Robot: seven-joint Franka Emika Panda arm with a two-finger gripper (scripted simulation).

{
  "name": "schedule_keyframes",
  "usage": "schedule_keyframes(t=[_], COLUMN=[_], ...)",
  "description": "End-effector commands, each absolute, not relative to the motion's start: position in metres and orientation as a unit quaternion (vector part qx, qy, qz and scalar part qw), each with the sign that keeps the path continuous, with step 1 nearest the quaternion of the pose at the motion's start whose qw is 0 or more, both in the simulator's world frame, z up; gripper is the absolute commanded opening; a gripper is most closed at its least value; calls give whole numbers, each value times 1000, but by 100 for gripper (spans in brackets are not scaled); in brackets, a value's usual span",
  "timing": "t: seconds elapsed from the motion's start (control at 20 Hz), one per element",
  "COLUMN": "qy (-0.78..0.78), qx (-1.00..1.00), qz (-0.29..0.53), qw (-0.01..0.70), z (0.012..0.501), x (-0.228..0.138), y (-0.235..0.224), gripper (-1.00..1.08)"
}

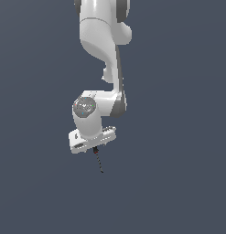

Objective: Pick up the object and move it to a goal position.

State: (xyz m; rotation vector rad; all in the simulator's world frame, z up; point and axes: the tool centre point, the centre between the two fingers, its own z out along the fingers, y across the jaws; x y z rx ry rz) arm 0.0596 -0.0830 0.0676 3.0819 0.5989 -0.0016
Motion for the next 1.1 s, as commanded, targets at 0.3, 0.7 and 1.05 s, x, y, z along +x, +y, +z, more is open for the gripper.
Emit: schedule_keyframes(t=[0.3,0.7,1.05], qy=[193,195,195], qx=[981,981,981], qz=[-1,0,0], qw=[0,0,0], z=[60,22,15], x=[60,59,61], y=[-84,-84,-84], gripper=[100,100,-100])
